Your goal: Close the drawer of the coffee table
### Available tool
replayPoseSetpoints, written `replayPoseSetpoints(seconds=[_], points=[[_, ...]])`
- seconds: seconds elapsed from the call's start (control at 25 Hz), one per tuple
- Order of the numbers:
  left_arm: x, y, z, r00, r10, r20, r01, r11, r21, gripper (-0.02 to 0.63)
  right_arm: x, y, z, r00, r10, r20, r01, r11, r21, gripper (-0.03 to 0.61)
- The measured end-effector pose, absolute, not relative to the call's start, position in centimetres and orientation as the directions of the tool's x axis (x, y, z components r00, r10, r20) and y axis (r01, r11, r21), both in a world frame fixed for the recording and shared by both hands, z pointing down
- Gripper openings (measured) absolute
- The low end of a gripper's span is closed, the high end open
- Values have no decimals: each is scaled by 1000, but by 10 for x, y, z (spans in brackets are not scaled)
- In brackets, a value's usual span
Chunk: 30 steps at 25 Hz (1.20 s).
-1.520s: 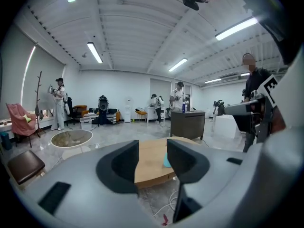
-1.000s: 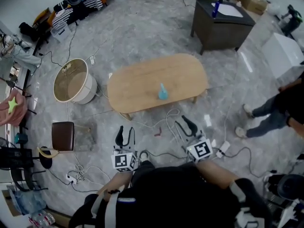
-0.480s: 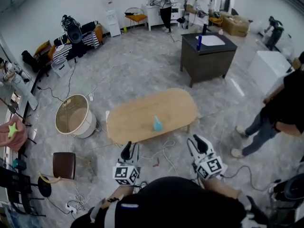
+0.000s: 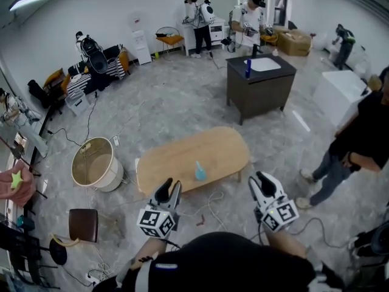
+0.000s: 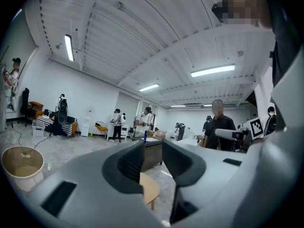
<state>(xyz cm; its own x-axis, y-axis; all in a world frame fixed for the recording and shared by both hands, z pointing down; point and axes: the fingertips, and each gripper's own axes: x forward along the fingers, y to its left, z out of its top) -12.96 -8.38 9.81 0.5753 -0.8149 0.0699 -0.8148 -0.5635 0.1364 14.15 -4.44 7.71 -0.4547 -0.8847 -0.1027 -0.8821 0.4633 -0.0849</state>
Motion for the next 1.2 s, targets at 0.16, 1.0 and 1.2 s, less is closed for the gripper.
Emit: replayPoseSetpoints(seconds=[0.16,1.0,1.2], points=[[-127,-80,86,590,-805,57,-803,-578,144,105,127,-37,64,-476,-873,-105,-872,484,-74,120],[-72,-50,88,768,-634,87,-638,-748,183,6,90,-23,65,-589,-807,-49,-808,589,-3,9],[-74,-56,90,756,-647,101,-653,-733,189,6,87,-30,70,-591,-806,-19,-806,591,26,9]])
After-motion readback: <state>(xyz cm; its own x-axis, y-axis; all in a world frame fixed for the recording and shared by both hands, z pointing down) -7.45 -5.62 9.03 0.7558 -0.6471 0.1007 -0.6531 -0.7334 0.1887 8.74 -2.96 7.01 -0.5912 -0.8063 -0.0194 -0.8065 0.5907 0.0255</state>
